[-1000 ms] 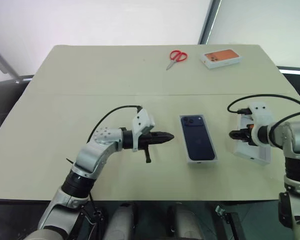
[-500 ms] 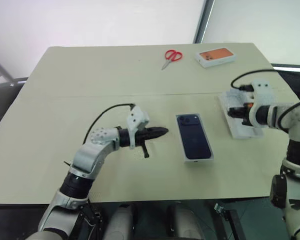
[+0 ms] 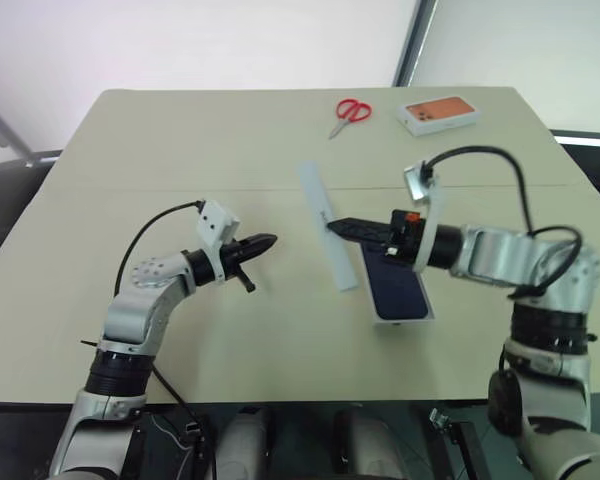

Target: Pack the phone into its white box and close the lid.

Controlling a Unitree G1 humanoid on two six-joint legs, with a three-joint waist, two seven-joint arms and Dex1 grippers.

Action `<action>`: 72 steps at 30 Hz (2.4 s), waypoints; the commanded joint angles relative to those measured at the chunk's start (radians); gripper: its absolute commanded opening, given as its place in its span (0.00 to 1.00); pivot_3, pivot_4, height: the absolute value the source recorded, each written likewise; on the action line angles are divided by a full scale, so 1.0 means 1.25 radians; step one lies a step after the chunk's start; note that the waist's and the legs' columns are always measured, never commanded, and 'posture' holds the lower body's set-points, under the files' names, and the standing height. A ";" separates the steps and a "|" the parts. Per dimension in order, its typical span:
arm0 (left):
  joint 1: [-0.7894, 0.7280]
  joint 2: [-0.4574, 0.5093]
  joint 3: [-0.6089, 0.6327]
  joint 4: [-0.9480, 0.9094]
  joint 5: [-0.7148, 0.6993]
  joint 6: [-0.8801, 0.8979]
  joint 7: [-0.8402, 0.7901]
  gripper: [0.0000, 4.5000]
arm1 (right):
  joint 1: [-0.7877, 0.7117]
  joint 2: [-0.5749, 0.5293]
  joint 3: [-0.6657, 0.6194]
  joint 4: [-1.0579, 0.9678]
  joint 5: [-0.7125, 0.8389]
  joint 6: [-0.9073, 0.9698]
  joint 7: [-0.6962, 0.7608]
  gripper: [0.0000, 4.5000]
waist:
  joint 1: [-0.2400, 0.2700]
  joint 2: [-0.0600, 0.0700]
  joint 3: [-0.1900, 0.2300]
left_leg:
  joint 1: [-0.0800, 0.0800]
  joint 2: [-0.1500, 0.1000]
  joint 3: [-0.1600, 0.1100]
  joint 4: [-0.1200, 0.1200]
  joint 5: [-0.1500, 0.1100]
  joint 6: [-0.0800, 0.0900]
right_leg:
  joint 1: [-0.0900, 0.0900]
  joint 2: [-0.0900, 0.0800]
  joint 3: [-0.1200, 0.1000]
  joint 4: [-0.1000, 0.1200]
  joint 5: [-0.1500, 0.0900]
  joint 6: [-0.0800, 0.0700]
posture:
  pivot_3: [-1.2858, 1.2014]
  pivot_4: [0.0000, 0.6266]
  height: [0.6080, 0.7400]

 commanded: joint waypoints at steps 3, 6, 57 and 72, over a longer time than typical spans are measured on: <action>-0.001 -0.015 -0.012 -0.044 -0.009 -0.010 0.007 0.00 | 0.088 0.041 0.013 -0.094 0.062 -0.115 -0.126 0.01 | -0.002 0.000 0.000 | 0.000 0.001 0.000 0.001 -0.001 0.001 | 0.000 0.002 0.000 0.001 0.000 0.000 | 0.52 0.24 0.68; -0.004 -0.031 -0.034 -0.054 -0.009 -0.005 0.003 0.00 | 0.139 0.049 0.013 -0.102 0.062 -0.141 -0.208 0.01 | 0.000 0.000 0.000 | 0.000 0.002 0.000 0.001 -0.001 0.002 | 0.000 0.002 0.000 0.001 0.000 0.000 | 0.52 0.24 0.68; -0.127 -0.066 -0.258 -0.004 0.137 0.129 0.035 0.00 | 0.125 -0.548 0.359 -0.213 -1.264 -0.476 0.724 0.01 | 0.005 0.004 0.001 | 0.000 0.001 0.001 0.006 -0.005 0.007 | 0.002 0.002 0.000 -0.001 0.000 0.000 | 0.52 0.24 0.68; -0.145 -0.156 -0.295 -0.012 0.127 0.127 0.018 0.00 | 0.161 -0.505 0.316 -0.249 -1.312 -0.474 0.826 0.01 | 0.004 0.004 0.001 | 0.000 0.001 0.000 0.006 -0.005 0.007 | 0.002 0.002 0.000 -0.001 0.000 0.000 | 0.52 0.24 0.68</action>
